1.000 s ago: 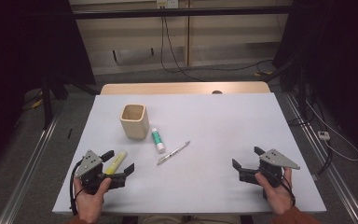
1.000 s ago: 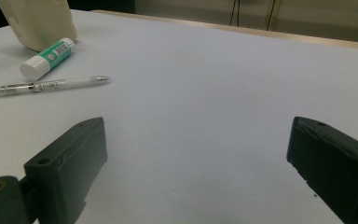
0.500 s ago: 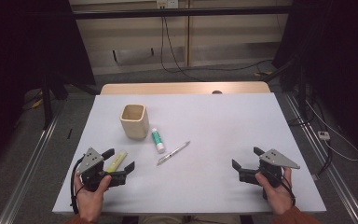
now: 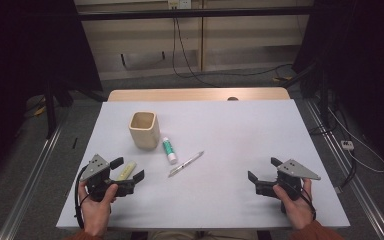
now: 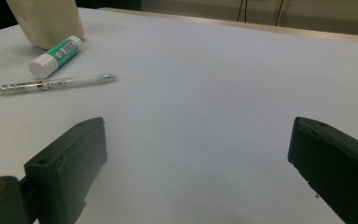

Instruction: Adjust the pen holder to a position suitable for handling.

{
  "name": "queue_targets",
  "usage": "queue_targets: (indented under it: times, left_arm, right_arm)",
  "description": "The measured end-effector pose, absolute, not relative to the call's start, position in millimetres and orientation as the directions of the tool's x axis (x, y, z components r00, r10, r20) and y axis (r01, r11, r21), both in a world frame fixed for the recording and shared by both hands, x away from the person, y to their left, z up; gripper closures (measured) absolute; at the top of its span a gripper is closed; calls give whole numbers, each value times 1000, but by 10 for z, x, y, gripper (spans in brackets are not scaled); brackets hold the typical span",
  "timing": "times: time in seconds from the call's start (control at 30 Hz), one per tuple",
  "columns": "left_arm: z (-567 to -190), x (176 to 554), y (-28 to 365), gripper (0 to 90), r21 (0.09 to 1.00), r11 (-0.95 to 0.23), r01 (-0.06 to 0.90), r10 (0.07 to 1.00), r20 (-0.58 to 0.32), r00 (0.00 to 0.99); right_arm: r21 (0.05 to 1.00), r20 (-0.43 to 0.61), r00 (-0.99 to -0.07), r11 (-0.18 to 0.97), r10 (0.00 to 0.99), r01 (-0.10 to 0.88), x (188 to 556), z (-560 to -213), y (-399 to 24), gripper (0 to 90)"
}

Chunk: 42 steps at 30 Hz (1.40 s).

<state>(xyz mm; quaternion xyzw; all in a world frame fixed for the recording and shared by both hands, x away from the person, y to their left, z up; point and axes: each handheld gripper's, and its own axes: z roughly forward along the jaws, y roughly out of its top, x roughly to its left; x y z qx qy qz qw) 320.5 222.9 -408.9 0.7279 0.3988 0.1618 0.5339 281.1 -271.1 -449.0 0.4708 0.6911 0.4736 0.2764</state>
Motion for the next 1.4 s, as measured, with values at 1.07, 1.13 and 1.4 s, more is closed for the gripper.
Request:
queue_targets:
  times: [1.07,1.13,1.4]
  left_arm:
    - [-3604,4067,2196,123,872,-144,467,748,-213,628]
    - [-3592,4134,2197,115,864,-158,478,763,-200,614]
    - [-3586,4402,2226,79,848,-202,491,737,-198,646]
  right_arm:
    - [909,56,-414,126,908,398,2818,-4492,-2699,41]
    - [907,56,-414,126,909,401,2822,-4492,-2693,41]
    - [906,57,-419,130,906,404,2830,-4497,-2691,41]
